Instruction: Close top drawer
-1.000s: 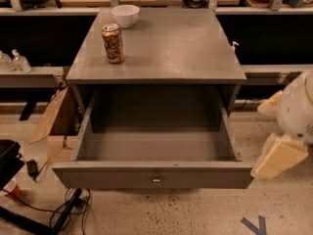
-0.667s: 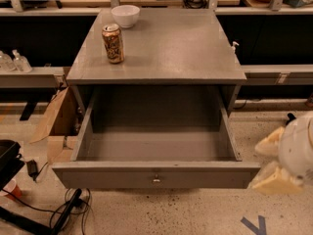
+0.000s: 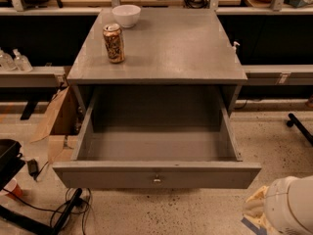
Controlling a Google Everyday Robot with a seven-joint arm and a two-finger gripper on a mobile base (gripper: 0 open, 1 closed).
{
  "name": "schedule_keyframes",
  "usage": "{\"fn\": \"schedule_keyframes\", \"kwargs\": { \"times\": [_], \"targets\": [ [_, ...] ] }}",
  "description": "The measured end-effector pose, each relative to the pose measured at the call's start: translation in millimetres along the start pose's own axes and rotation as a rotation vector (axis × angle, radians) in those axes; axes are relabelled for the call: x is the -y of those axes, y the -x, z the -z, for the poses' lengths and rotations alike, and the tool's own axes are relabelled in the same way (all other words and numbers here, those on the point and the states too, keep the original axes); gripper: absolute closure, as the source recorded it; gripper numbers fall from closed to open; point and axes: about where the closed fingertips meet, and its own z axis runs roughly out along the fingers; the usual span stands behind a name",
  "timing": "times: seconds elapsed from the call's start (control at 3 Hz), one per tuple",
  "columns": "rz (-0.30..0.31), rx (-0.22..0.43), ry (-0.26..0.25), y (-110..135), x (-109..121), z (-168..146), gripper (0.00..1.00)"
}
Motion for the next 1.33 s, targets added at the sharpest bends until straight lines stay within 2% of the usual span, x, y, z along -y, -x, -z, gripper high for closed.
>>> {"fn": "schedule_keyframes", "kwargs": {
  "times": [0.33,0.67,1.0,1.33],
  "targets": [
    [-0.001,0.004,0.093,-20.7,-1.8,-68.3,1.0],
    [-0.034,0.015,0.159,-39.2,8.2,-131.1,1.0],
    [-0.034,0.015,0.159,-39.2,8.2,-131.1,1.0],
    [0.007,0.036,0.161,-25.7,17.2,-143.4,1.0]
  ]
}}
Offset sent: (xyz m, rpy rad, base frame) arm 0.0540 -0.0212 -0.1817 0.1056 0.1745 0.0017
